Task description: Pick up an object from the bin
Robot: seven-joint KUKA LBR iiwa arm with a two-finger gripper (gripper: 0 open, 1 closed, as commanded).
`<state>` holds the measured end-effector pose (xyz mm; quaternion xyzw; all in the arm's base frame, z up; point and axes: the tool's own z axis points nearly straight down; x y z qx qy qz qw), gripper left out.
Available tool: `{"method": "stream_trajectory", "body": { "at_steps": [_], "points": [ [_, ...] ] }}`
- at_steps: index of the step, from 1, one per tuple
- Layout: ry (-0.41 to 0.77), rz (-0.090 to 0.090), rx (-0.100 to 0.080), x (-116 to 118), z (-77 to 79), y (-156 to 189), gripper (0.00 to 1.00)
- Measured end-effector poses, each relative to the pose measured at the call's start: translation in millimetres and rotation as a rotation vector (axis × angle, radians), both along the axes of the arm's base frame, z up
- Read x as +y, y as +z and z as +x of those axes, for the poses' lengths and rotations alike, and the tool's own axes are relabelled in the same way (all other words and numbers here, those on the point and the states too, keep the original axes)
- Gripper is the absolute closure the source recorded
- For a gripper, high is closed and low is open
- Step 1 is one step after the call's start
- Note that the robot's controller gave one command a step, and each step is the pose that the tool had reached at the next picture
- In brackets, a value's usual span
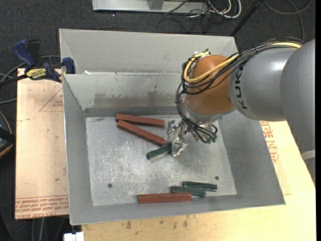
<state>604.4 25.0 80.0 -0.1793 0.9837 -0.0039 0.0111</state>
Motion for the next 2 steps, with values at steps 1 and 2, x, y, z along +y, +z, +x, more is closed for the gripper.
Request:
{"method": "stream_trajectory", "body": {
  "at_steps": [1, 2],
  "points": [
    [0.000, 0.000, 0.000, 0.0, 0.0, 0.0, 1.00],
    [-0.033, 0.005, 0.017, -17.7, 11.6, 141.5, 1.00]
  ]
}}
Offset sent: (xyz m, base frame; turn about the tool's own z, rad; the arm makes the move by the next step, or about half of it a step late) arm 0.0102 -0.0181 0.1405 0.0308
